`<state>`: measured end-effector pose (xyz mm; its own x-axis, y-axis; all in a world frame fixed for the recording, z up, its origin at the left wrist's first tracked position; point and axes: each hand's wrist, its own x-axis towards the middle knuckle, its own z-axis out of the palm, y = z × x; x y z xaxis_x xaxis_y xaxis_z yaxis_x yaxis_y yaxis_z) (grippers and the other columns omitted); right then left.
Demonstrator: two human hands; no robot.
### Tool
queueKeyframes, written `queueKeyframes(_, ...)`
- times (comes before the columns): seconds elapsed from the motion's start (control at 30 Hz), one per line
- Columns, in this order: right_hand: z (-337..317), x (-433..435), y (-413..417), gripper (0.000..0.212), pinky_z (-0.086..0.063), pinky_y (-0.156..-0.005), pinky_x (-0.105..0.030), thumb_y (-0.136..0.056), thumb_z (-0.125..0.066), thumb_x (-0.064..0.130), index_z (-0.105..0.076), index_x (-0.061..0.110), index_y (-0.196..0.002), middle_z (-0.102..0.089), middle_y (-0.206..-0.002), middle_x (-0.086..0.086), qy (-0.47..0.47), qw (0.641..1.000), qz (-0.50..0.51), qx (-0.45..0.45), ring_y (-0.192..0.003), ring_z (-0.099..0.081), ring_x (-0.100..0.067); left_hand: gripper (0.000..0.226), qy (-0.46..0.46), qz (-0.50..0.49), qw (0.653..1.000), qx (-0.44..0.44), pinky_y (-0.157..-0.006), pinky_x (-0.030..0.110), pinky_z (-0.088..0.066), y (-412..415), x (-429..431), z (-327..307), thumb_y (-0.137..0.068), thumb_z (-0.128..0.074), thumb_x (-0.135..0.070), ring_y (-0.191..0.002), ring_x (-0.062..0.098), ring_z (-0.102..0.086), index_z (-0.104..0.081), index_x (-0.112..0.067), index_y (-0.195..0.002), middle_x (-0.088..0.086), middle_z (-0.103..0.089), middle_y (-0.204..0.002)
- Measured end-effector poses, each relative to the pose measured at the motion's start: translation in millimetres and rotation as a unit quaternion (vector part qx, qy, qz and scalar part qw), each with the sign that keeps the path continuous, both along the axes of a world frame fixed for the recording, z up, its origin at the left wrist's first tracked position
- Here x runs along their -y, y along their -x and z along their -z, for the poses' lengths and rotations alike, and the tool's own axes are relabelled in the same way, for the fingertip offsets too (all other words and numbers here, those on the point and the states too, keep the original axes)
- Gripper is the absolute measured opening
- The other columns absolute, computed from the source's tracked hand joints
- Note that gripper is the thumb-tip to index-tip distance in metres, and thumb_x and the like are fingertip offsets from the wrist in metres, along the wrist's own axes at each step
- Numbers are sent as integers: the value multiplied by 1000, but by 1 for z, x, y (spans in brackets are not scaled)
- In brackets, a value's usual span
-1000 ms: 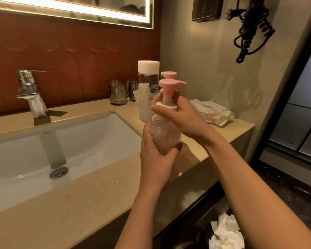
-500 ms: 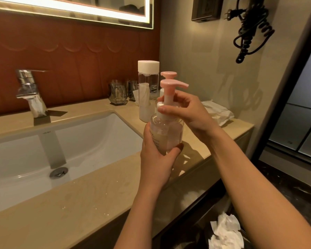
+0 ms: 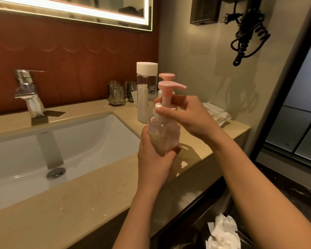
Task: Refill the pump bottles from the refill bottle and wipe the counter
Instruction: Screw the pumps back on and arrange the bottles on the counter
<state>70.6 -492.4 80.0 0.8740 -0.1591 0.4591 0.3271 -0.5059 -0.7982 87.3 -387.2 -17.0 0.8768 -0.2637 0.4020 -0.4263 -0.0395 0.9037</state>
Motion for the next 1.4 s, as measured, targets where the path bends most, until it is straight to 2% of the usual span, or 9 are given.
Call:
queueKeyframes(0.27, 10, -11, -4, 49, -47, -77, -12, -75, -74, 36, -64, 14, -118, -66, -111, 6, 37, 992, 111, 56, -97, -59, -4, 80, 7, 7, 1000, -2, -74, 2, -33, 1, 0, 0, -73, -78, -30, -110, -2, -38, -19, -51, -123, -26, -37, -116)
queueKeyframes(0.37, 1, -4, -2, 39, -46, -75, -11, -83, -65, 33, -59, 18, -118, -62, -113, 8, 13, 999, 3, -37, -100, -57, -2, 80, 7, 3, 1000, -2, -73, 4, -34, 0, -1, 0, -72, -79, -31, -108, -1, -41, -19, -51, -121, -27, -38, -112)
queueKeyframes(0.5, 3, 6, 0, 40, -45, -91, -18, -91, -51, 28, -49, 21, -130, -55, -129, 1, -6, 991, -100, -85, -116, -52, -9, 80, 6, -2, 1000, 8, -68, 5, -35, -1, -1, 1, -72, -79, -31, -103, -1, -42, -20, -51, -122, -27, -40, -109)
queueKeyframes(0.9, 15, -13, 0, 21, -46, -72, -5, -90, -58, 25, -57, 22, -111, -59, -102, 16, 9, 999, -3, 39, -91, -56, 8, 77, 29, -3, 1000, 9, -76, 5, -41, 0, 0, 2, -71, -80, -28, -104, 1, -46, -25, -49, -120, -26, -43, -110)
queueKeyframes(0.97, 17, -15, 0, 23, -48, -78, -10, -90, -59, 27, -59, 21, -112, -61, -106, 9, 21, 998, 25, 52, -94, -57, 1, 77, 27, -5, 1000, 10, -76, 5, -41, 0, 0, 1, -70, -80, -27, -103, 0, -47, -26, -50, -120, -28, -44, -109)
queueKeyframes(1.1, 24, -17, -4, 32, -44, -95, -48, -88, -58, 39, -60, 22, -115, -61, -115, 4, 80, 990, 102, 59, -109, -53, -18, 75, 24, -11, 999, 18, -64, -3, -37, 0, 1, 2, -70, -81, -28, -89, -16, -45, -24, -58, -110, -39, -40, -99)
queueKeyframes(1.2, 22, -18, -3, 31, -40, -97, -52, -89, -57, 40, -60, 23, -115, -55, -107, 12, 89, 988, 116, 53, -110, -52, -19, 73, 14, -15, 1000, 13, -61, -4, -35, 1, 1, 2, -69, -81, -30, -85, -20, -43, -25, -60, -104, -41, -38, -96)
queueKeyframes(1.33, 22, -16, -4, 36, -42, -96, -50, -84, -57, 51, -55, 30, -113, -56, -116, 9, 87, 992, 85, 16, -113, -50, -20, 78, 4, -20, 1000, 11, -79, 4, -35, -1, 3, 3, -68, -82, -32, -101, -7, -44, -25, -57, -115, -33, -42, -110)
queueKeyframes(1.4, 28, -14, 0, 57, -44, -99, -43, -79, -59, 56, -44, 31, -128, -51, -131, 4, 62, 997, 53, 0, -119, -48, -16, 84, -9, -30, 999, 13, -93, 20, -41, -4, 4, 6, -67, -83, -32, -119, 3, -42, -29, -46, -129, -21, -44, -129)
